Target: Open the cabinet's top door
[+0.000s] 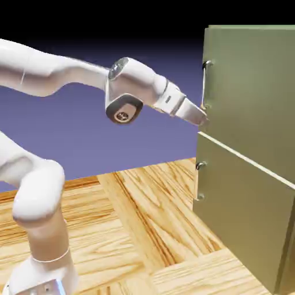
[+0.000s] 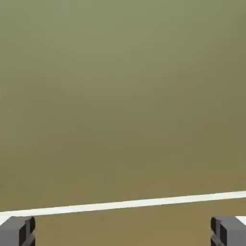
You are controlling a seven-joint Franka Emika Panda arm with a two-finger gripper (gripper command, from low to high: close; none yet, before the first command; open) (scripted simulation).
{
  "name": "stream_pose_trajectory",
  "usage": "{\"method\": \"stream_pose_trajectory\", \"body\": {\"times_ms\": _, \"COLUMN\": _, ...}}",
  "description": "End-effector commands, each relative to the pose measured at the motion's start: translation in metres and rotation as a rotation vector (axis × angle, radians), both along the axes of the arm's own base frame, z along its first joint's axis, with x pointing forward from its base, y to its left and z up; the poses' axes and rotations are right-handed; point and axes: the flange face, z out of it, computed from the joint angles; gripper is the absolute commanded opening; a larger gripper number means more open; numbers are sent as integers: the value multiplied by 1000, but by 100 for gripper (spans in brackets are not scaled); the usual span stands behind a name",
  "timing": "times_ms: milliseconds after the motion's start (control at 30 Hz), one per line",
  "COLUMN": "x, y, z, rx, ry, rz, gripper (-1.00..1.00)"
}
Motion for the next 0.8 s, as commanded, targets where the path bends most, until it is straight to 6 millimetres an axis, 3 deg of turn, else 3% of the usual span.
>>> {"method": "stream_pose_trajectory", "body": {"times_ms": 0, "x": -2, "y": 1, "z": 5, "rx": 2, "ry": -16, "rz": -4, "gripper": 0}}
{"method": "stream_pose_trajectory", "body": {"times_ms": 400, "x": -15, "y": 26, "z": 41, "rx": 8, "ry": -198, "rz": -19, "gripper": 0}}
{"method": "stream_pose_trajectory", "body": {"times_ms": 767, "x": -8, "y": 69, "z": 43, "rx": -19, "ry": -349, "rz": -3, "gripper": 0}}
